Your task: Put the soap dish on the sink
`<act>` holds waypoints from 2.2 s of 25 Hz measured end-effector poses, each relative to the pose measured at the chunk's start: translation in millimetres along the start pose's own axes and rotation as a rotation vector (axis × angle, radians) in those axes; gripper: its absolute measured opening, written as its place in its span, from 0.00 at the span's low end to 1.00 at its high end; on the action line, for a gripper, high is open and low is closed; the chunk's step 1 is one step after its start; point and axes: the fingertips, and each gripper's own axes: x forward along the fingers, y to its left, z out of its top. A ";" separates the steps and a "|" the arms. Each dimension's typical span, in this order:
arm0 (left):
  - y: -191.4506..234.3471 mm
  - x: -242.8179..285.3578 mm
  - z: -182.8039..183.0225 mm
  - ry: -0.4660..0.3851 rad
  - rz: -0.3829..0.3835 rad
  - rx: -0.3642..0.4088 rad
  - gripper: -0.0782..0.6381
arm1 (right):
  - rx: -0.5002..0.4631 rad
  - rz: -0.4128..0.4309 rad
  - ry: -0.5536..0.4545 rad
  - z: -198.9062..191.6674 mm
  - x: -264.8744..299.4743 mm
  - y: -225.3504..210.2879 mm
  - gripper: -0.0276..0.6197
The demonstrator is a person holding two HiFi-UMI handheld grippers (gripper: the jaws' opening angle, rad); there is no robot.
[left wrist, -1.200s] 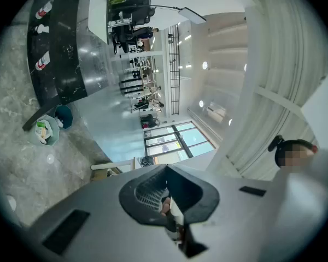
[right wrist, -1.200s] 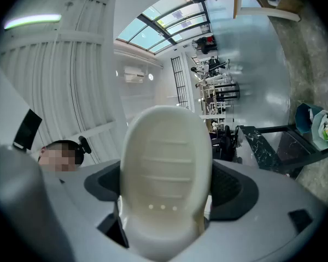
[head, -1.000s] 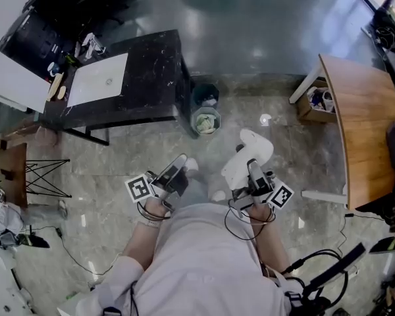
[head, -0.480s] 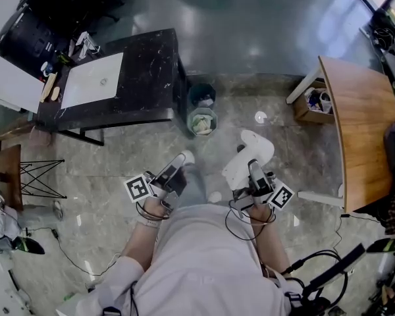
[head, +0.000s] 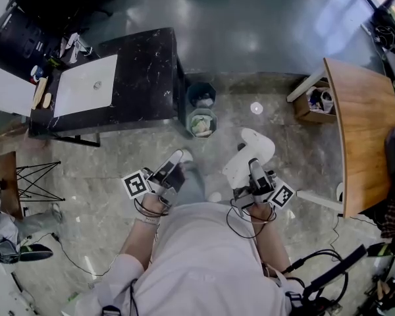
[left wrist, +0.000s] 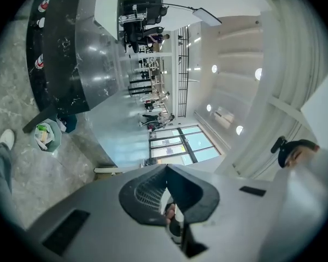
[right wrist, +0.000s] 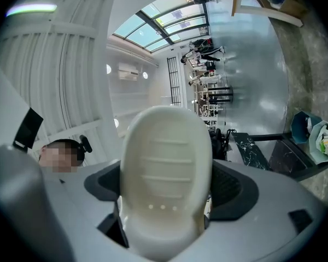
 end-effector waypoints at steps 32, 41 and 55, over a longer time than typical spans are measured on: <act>65.8 4.8 304.1 -0.231 0.042 -0.096 0.12 | 0.096 -0.035 0.192 -26.3 303.1 -160.9 0.74; 53.7 -26.4 308.4 -0.466 0.057 -0.052 0.12 | 0.171 0.006 0.412 -50.1 343.5 -179.4 0.74; 26.5 -81.8 296.4 -0.800 0.122 0.032 0.12 | 0.182 0.054 0.766 -126.9 399.7 -205.4 0.74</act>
